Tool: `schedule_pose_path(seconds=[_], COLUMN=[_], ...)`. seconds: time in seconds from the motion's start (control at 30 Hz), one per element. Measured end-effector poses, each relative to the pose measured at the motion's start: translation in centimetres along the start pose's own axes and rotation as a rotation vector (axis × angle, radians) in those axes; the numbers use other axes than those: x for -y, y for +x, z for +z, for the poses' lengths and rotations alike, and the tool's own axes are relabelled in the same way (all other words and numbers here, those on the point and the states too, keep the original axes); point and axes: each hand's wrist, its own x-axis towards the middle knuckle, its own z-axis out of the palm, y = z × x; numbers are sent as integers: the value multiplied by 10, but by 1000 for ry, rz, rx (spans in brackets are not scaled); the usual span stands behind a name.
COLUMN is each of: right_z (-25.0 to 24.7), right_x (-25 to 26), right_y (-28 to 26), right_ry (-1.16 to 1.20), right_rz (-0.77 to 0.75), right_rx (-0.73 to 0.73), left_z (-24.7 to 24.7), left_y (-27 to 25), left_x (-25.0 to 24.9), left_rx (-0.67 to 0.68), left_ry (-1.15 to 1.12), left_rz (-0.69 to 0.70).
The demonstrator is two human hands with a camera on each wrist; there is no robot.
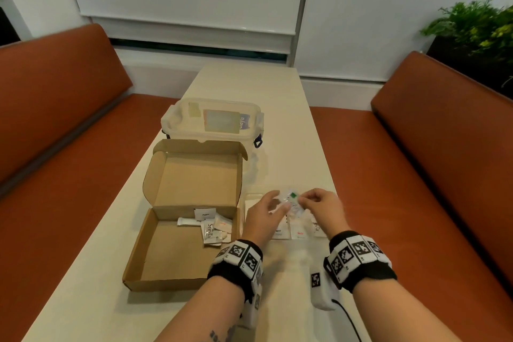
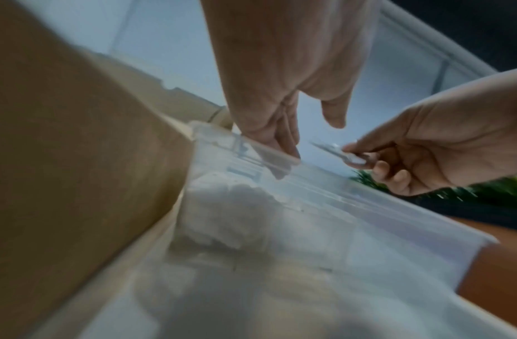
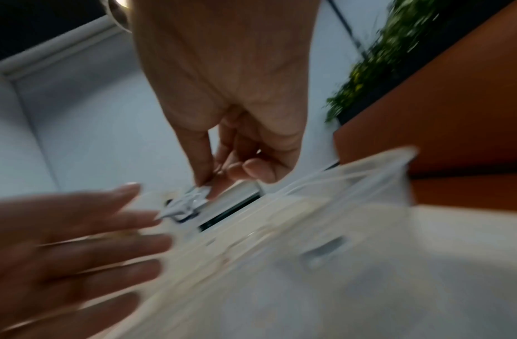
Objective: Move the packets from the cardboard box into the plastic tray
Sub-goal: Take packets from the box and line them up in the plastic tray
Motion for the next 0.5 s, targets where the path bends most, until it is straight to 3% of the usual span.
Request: schedule_pose_path(seconds=[0.1,0.17,0.33,0.5], right_z=[-33,-45,-36,-25], right_x=[-18,-26,-33,-30], right_y=[6,4,-4,-7], right_ry=[-128,-151,-267,-705], right_rz=[116,172,71,-8], right_rx=[-198,-232,-97,-46], left_z=[12,21,33,34], left_y=[-6,-8,-7,-5], left_x=[-6,-7,-3,0], left_rx=[159,287,389,373], left_ry=[164,237,362,348], left_rz=[40,44,53,43])
